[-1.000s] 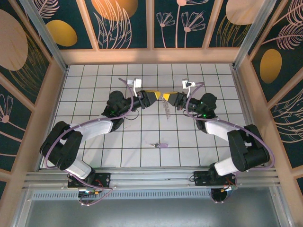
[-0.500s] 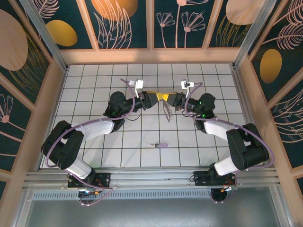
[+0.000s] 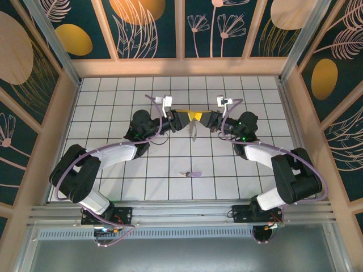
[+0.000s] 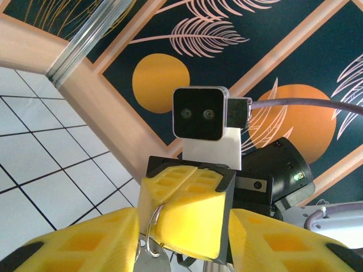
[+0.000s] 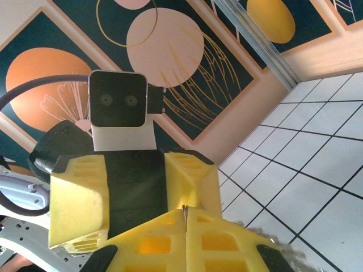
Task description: Put the keys on the keyring
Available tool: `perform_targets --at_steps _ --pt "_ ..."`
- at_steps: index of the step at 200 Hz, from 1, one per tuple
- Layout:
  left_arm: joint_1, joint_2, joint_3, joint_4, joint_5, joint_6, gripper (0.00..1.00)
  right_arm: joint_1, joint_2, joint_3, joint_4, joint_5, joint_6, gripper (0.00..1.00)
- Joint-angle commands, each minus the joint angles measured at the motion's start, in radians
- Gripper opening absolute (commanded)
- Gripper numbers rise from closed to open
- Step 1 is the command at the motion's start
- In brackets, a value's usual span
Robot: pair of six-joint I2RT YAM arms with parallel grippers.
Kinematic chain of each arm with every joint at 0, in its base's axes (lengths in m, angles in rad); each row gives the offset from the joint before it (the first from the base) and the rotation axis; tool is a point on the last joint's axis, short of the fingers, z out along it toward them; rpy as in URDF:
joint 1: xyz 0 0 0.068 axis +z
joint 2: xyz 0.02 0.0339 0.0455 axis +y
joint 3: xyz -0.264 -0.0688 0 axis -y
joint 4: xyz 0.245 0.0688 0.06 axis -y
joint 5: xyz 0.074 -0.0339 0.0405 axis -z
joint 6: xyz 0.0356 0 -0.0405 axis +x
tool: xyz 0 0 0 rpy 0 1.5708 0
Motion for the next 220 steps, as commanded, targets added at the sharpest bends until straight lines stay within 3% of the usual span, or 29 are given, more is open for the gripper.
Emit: perform_targets --at_steps 1,40,135,220 --pt "-0.009 0.008 -0.007 -0.004 -0.012 0.03 0.5 0.004 -0.03 0.013 0.02 -0.001 -0.018 0.0" --pt "-0.008 0.014 -0.001 0.006 -0.007 0.025 0.53 0.003 -0.034 0.014 0.007 0.0 -0.025 0.0" --pt "-0.027 0.034 0.019 0.025 0.017 0.025 0.39 0.003 0.027 0.034 0.082 -0.008 0.045 0.0" --pt "-0.038 0.047 0.025 0.07 0.026 0.009 0.05 0.002 0.05 0.045 0.062 -0.008 0.06 0.0"
